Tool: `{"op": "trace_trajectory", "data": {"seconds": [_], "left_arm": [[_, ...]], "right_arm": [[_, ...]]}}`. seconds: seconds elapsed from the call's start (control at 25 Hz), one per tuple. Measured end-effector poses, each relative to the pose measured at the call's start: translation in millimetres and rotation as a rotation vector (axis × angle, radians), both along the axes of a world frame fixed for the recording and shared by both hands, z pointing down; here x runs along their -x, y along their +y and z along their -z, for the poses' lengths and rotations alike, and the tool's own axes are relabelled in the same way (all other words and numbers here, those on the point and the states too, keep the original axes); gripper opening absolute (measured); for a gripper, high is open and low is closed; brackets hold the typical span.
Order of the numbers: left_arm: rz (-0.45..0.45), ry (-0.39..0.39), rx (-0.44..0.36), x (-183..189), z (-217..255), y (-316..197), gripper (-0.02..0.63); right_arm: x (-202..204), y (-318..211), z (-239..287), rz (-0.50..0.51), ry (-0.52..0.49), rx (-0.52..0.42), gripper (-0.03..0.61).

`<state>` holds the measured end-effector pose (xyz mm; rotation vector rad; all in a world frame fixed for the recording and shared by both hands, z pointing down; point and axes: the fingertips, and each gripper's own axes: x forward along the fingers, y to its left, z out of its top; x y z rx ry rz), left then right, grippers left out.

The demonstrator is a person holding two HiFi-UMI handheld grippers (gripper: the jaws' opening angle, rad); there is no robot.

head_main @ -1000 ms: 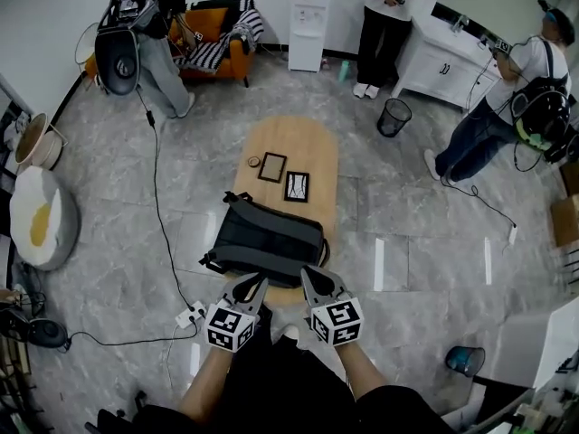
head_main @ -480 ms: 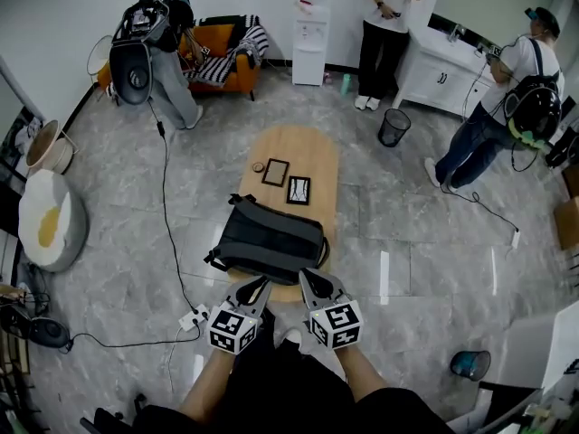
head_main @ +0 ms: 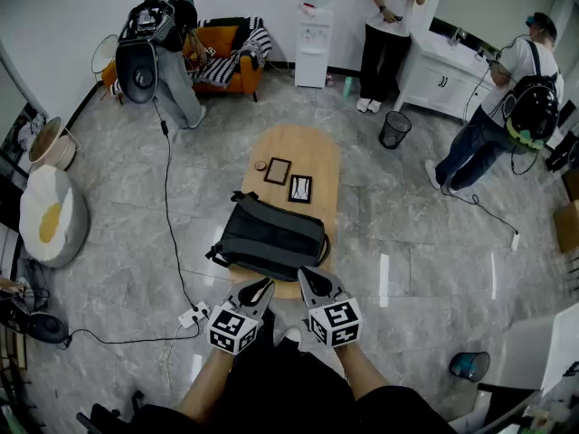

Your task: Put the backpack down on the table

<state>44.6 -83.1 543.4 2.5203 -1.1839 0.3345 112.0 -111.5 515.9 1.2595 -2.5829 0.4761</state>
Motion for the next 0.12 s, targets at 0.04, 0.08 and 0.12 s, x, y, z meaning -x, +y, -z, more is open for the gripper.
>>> {"op": "trace_trajectory", "data": {"seconds": [0.04, 0.08, 0.12], "left_arm": [[-0.002, -0.001, -0.001, -0.8, 0.3, 0.1, 0.046], [-0.004, -0.002, -0.003, -1.5, 0.5, 0.3, 0.044], [-0.006, -0.003, -0.004, -2.2, 0.7, 0.5, 0.046]], "right_arm": [[0.0, 0.6, 0.0, 0.001, 0.001, -0.001, 0.008], [0.1, 1.3, -0.1, 0.002, 0.001, -0.002, 0.008], [0.2, 2.1, -0.2, 0.003, 0.002, -0.002, 0.008]]}}
